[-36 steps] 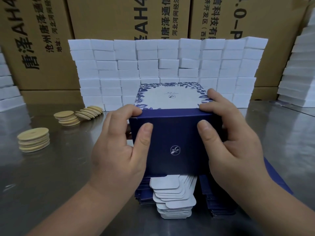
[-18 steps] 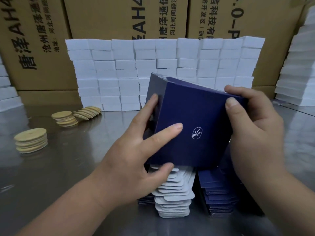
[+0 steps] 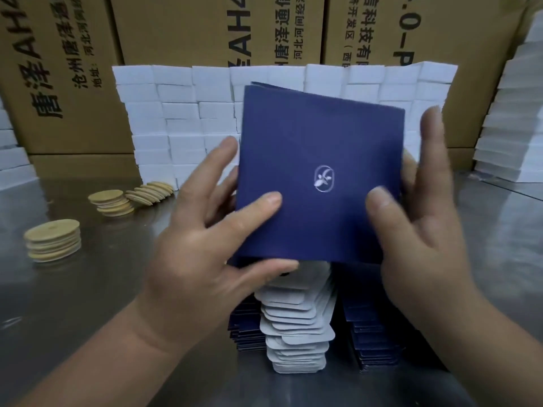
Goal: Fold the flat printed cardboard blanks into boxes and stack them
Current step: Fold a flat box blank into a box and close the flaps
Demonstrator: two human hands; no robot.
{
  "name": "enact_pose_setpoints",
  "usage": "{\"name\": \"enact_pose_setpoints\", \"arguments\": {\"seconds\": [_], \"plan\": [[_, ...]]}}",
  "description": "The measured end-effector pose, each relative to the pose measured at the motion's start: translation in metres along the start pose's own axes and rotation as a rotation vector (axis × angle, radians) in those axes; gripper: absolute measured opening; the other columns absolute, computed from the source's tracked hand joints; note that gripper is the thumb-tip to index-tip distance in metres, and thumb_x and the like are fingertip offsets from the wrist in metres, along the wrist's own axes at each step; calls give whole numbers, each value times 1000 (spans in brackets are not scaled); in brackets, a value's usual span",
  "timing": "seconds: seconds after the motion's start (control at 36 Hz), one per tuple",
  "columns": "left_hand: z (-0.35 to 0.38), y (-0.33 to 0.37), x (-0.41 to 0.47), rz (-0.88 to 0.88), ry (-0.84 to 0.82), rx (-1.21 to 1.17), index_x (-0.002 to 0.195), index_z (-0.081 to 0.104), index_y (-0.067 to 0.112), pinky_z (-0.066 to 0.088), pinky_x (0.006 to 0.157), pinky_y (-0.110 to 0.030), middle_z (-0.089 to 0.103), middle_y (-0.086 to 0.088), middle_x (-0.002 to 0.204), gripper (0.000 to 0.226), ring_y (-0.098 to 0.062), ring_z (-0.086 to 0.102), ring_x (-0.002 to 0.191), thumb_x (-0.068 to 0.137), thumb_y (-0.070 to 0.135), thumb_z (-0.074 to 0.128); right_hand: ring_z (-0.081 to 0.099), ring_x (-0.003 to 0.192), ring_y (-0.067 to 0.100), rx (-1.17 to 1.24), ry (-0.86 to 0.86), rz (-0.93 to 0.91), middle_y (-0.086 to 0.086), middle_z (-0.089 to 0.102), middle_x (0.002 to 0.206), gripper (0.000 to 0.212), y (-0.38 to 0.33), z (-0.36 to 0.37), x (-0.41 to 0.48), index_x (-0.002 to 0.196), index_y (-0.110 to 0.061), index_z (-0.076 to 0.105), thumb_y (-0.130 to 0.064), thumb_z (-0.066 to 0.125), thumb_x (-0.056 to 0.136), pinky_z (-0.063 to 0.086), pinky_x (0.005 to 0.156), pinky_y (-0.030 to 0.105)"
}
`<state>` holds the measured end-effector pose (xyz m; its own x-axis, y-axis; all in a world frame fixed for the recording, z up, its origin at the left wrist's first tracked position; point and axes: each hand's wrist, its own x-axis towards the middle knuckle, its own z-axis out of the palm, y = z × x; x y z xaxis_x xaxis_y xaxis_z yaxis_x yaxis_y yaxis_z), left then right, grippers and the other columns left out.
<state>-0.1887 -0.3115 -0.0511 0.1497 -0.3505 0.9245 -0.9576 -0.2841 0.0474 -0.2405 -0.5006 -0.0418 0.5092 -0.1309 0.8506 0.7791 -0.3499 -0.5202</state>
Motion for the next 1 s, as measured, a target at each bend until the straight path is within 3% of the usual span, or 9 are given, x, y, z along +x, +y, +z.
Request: {"name": "enact_pose_setpoints", "arguments": {"seconds": [0.08,0.17,0.28,0.36,0.53,0.72,0.81,0.92,1.0], "plan": [[-3,1,1,-10,68,36,117,48,10,45,100,-30,27,-10,142,49,-27,46,121,79,37,64,23,135,-12,-234,-119,-124,-3,20,154,60,-1,2,-3,137,-46,32,-38,52,81,25,101,4],[-4,4,2,-18,106,47,116,50,10,41,101,-19,23,-8,137,45,-18,48,115,81,36,63,22,127,-24,-331,-163,-255,20,9,150,43,-3,1,-1,115,-29,50,-30,61,74,27,94,0],[-3,7,3,7,139,86,108,52,8,36,101,-12,29,-16,129,35,-7,45,115,79,26,63,25,131,-17,-264,-190,-239,7,14,149,30,-3,-2,3,98,-37,55,-33,67,70,31,95,4],[-5,9,5,8,158,111,107,50,5,31,104,-12,33,-13,127,34,6,35,126,86,30,57,24,133,-13,-287,-213,-294,6,10,147,38,-2,-4,3,104,-33,52,-29,69,71,32,97,6],[-4,13,5,19,166,174,106,52,8,39,99,-16,48,-9,121,29,-11,50,107,84,25,59,33,132,-5,-332,-123,-282,-9,27,142,39,1,-1,-1,112,-22,55,-27,66,76,30,102,9],[-5,12,4,30,151,179,109,51,15,42,96,-16,48,-1,121,25,-8,53,103,86,23,59,48,117,1,-356,-70,-330,-7,45,127,27,2,4,-4,103,-20,56,-19,64,78,37,98,11],[-5,15,5,-1,167,150,109,50,16,42,97,-16,48,1,120,26,-7,53,104,85,21,59,47,120,-3,-321,-93,-318,-8,45,128,22,1,1,-3,98,-29,63,-19,63,79,37,99,12],[-5,16,6,-43,173,101,108,51,12,40,96,-13,49,3,117,29,-5,52,104,82,19,61,48,120,0,-286,-111,-309,-8,45,128,17,0,-1,-1,99,-21,63,-19,61,82,37,99,15],[-5,18,8,-65,183,53,106,53,10,40,92,-9,52,7,113,29,6,52,105,80,19,64,52,113,2,-284,-95,-335,-6,49,121,18,-2,1,-2,96,-25,64,-15,60,82,38,96,12]]}}
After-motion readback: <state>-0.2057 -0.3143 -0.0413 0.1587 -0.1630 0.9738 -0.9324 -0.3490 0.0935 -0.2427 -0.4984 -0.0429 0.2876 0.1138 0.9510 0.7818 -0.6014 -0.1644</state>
